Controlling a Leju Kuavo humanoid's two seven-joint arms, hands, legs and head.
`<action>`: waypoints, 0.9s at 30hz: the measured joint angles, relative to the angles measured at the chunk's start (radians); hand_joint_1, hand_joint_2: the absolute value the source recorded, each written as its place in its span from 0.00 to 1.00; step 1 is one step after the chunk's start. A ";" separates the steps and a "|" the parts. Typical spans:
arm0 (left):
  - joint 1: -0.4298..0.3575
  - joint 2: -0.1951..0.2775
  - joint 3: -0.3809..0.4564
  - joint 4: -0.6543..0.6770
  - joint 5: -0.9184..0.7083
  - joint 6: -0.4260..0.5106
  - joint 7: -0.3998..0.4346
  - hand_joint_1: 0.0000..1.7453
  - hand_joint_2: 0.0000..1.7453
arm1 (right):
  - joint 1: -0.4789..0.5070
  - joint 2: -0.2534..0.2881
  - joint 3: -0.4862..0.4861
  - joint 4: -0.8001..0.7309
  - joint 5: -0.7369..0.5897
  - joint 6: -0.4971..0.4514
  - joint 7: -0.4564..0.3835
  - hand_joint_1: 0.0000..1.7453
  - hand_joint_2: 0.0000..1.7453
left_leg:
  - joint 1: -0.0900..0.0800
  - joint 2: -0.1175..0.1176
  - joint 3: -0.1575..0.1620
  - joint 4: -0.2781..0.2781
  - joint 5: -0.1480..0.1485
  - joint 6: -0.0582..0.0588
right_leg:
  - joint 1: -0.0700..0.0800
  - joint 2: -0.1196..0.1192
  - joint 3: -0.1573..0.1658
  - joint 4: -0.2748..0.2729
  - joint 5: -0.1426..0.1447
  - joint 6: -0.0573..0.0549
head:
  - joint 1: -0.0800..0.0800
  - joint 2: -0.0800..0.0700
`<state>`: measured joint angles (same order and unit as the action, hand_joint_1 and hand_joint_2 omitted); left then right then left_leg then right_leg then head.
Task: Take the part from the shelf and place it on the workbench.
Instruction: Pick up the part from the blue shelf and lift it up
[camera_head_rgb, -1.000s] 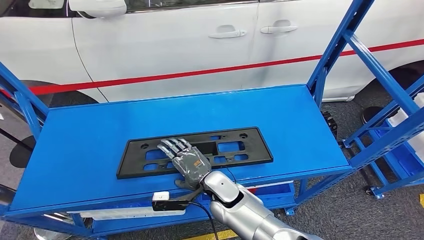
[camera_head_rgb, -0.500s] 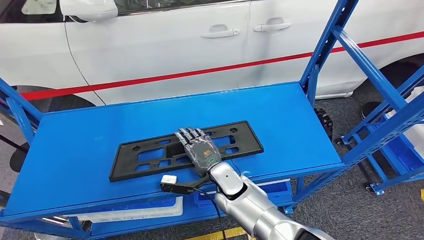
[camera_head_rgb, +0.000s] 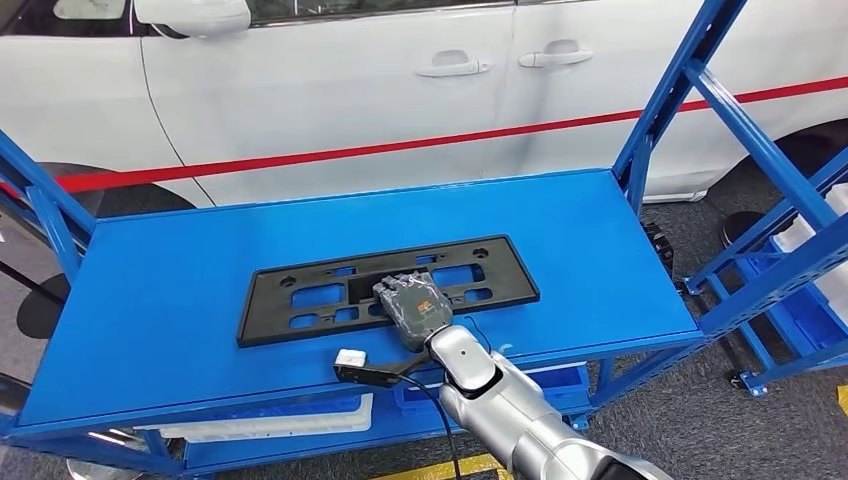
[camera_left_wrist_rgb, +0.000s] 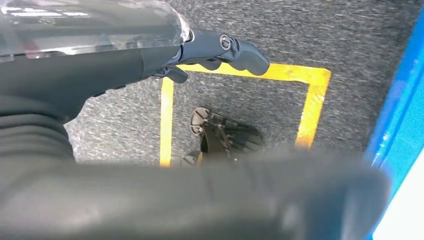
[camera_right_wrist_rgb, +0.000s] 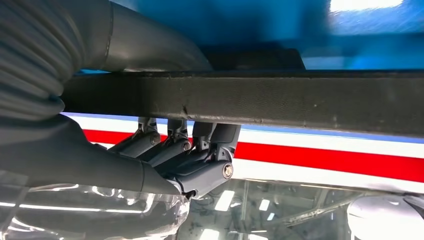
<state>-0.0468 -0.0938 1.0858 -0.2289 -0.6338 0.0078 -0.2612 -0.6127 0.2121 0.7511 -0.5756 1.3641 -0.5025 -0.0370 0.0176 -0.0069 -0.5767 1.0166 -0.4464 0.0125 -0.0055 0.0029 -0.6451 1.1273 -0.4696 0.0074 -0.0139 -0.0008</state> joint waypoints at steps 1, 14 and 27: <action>0.000 0.000 0.000 0.000 -0.002 -0.001 -0.007 0.00 0.50 | -0.001 0.000 -0.004 0.001 0.000 -0.001 -0.003 1.00 1.00 | -0.002 -0.001 0.000 0.001 -0.001 -0.004 | 0.002 0.000 0.025 -0.054 0.018 -0.004 | 0.000 0.000; 0.004 0.008 0.006 0.000 -0.007 -0.001 -0.042 0.00 1.00 | -0.004 0.005 -0.039 0.017 -0.003 -0.009 -0.023 1.00 1.00 | 0.002 0.001 -0.076 0.176 -0.063 -0.049 | 0.005 -0.001 0.052 -0.113 0.030 -0.040 | -0.002 0.000; 0.000 0.014 0.113 -0.001 0.086 -0.047 -0.019 0.00 1.00 | 0.142 -0.070 -0.244 -0.582 -1.191 0.551 -0.648 1.00 1.00 | 0.003 0.003 0.006 -0.002 0.000 0.008 | 0.001 0.003 -0.071 0.171 -0.109 0.011 | 0.000 0.000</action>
<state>-0.0470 -0.0794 1.1983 -0.2295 -0.5478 -0.0390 -0.2806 -0.4706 0.1420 0.5075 -1.1580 0.1734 0.0488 -0.6845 0.0203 -0.0042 -0.5709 1.0141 -0.4462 0.0206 -0.0047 0.0060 -0.7162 1.2985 -0.5784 0.0189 -0.0135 -0.0008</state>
